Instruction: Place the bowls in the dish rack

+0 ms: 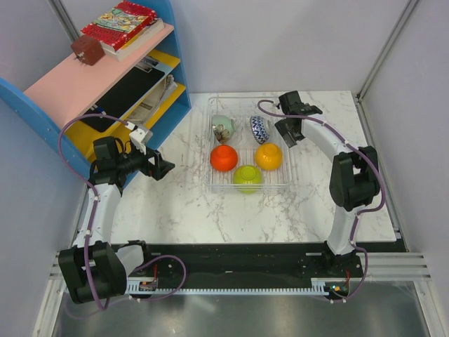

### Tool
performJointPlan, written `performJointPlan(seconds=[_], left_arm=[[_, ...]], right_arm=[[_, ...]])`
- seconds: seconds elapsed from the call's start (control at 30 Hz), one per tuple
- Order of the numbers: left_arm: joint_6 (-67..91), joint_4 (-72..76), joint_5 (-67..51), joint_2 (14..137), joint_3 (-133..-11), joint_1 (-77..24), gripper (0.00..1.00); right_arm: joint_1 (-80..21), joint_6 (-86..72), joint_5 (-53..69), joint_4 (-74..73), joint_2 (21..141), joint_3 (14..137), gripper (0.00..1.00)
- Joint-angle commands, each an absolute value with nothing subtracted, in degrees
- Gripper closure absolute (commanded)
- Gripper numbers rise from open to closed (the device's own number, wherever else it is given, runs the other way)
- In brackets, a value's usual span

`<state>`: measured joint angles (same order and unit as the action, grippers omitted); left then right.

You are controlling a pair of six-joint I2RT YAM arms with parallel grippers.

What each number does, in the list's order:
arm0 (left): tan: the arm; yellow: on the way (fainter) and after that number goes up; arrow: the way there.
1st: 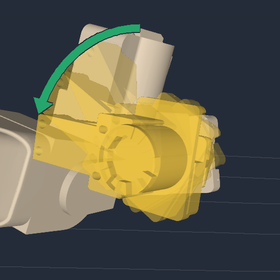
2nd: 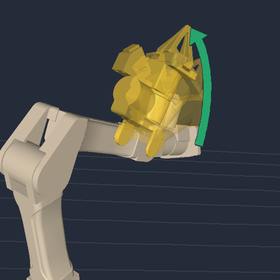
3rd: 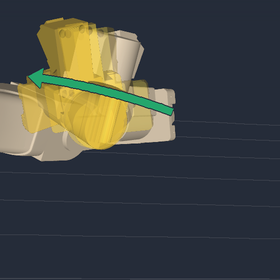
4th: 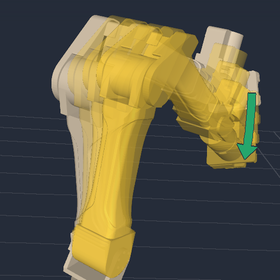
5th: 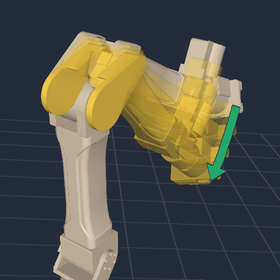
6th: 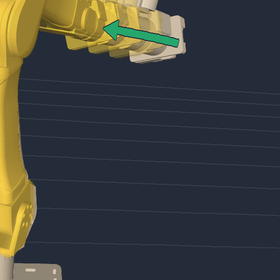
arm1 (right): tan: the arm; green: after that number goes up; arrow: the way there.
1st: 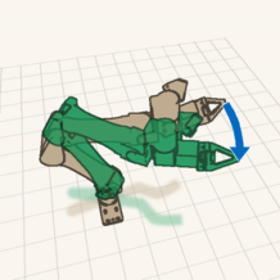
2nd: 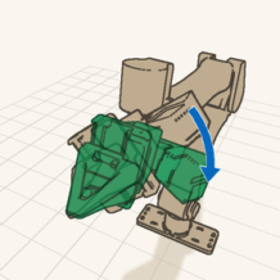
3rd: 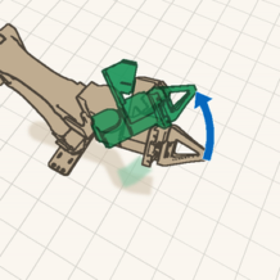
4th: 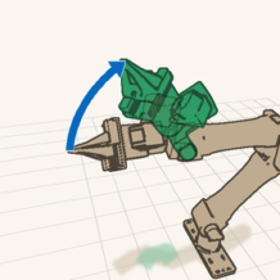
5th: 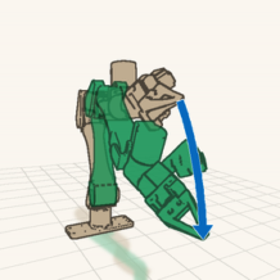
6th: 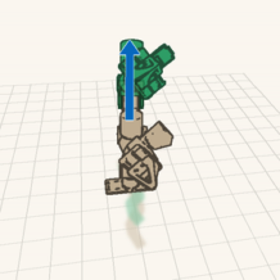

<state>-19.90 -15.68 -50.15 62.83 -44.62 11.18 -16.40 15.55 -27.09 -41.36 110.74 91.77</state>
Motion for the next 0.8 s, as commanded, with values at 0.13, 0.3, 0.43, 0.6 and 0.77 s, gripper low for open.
performJointPlan(seconds=[0.13,0.3,0.43,0.6,0.77], left_arm=[[-19.78,-13.97,-52.47,61.7,-44.65,11.43,0.0],[-19.78,-13.97,-52.47,61.87,-44.65,11.43,0.0],[-19.86,-13.97,-52.47,61.7,-44.65,11.43,0.0],[-19.95,-13.89,-52.56,61.7,-44.65,11.43,0.0],[-20.13,-13.97,-52.56,61.7,-44.47,11.43,0.0]], right_arm=[[-19.07,13.89,-30.14,-39.46,113.38,95.09,0.03],[-19.07,14.24,-31.11,-38.94,114.52,96.5,0.03],[-19.16,15.11,-31.47,-38.67,116.36,98.69,0.03],[-19.07,15.47,-30.85,-38.32,118.91,100.72,0.03],[-19.07,15.56,-30.24,-38.32,120.41,102.3,0.03]])
